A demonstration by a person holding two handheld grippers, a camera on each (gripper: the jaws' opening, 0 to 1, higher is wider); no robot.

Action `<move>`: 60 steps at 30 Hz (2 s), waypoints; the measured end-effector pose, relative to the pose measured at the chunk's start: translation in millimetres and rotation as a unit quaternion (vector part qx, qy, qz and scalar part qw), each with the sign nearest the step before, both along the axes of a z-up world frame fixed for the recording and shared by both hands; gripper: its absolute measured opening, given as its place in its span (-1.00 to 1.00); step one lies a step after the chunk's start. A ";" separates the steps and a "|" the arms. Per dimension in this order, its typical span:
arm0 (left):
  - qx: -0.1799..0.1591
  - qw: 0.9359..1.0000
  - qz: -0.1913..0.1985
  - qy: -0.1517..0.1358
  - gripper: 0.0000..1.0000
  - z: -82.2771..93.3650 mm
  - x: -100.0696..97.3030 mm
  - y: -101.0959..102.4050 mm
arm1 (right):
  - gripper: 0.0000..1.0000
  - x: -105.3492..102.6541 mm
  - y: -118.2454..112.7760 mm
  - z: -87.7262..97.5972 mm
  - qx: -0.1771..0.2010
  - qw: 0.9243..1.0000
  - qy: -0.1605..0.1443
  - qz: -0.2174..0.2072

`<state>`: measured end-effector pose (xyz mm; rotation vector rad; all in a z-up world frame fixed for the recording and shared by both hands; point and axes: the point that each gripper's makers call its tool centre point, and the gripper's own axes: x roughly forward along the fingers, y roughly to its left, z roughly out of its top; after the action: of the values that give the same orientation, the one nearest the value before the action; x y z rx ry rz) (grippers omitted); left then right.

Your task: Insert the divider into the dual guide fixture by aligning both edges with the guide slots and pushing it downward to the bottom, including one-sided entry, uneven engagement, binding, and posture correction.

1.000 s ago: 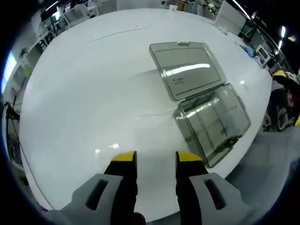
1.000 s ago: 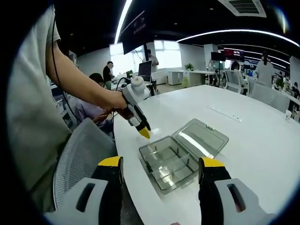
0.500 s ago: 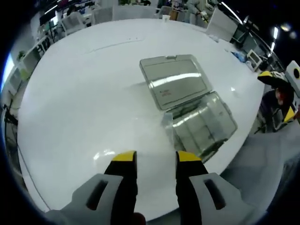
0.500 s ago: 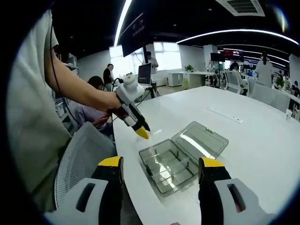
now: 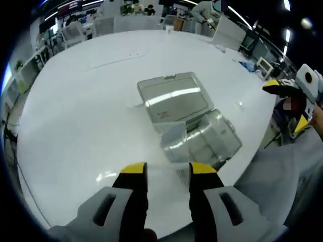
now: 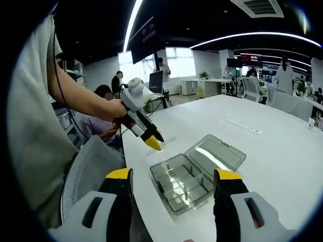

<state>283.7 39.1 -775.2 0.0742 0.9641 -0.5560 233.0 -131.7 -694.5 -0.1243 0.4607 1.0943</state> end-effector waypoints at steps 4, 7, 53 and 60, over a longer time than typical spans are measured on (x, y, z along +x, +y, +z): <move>-0.005 1.000 -0.007 -0.006 -0.44 5.7 0.0 -5.3 | 0.24 1.2 -0.3 0.9 0.001 1.000 -0.001 -0.001; -0.012 1.000 -0.011 -0.008 -0.44 9.2 -0.2 -9.1 | 0.24 1.5 0.1 1.2 0.003 1.000 -0.001 -0.002; -0.220 0.968 -0.114 -0.040 -0.44 77.4 -20.0 -90.8 | 0.19 18.0 12.8 40.8 0.126 0.990 0.053 0.022; -0.244 0.959 -0.135 -0.043 -0.44 87.8 -25.6 -101.2 | 0.19 13.7 19.8 47.3 0.166 0.982 0.082 0.045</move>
<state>258.1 -62.1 -687.4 -0.2142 0.7127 -1.0229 246.7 -111.9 -647.2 0.2413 0.4157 1.2616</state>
